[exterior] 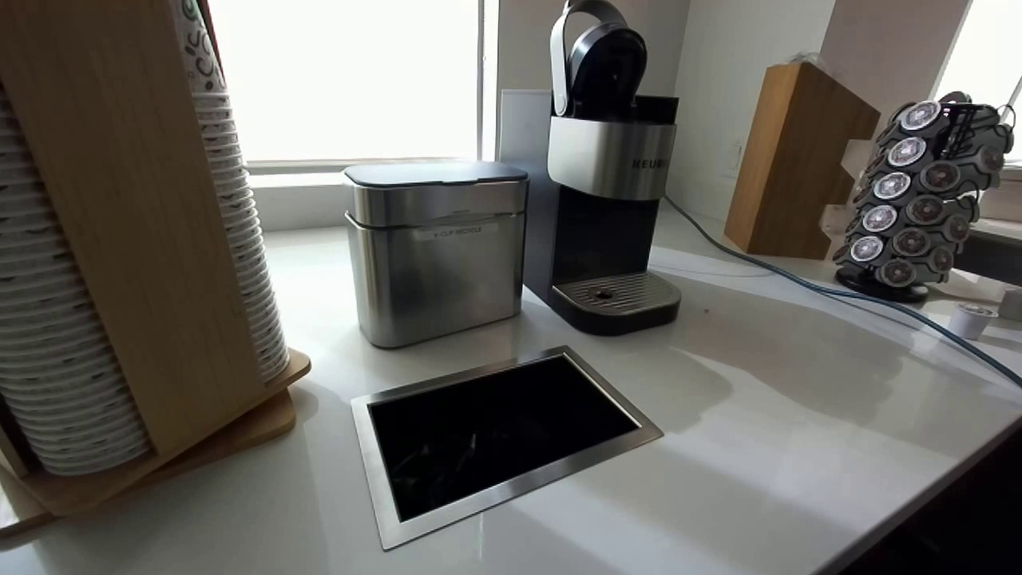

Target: Remove two cups from the pile, place one on the rack and place the other on the counter top to the right of the coffee maker

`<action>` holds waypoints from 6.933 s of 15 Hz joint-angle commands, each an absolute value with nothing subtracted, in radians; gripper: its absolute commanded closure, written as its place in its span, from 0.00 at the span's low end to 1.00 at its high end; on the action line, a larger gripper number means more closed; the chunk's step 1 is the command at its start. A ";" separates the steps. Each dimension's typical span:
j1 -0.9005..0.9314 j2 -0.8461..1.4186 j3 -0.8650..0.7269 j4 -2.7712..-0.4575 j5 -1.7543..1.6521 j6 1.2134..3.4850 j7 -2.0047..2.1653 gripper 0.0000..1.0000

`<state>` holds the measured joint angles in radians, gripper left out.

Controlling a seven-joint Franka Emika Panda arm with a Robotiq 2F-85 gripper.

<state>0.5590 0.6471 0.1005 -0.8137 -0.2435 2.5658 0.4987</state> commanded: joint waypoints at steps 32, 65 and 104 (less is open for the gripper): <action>0.522 0.556 0.119 -0.929 -0.199 2.268 0.677 0.00; 0.622 0.632 0.044 -0.797 -0.315 2.254 0.847 0.98; 0.853 0.608 -0.444 -0.780 -0.717 2.665 1.394 0.99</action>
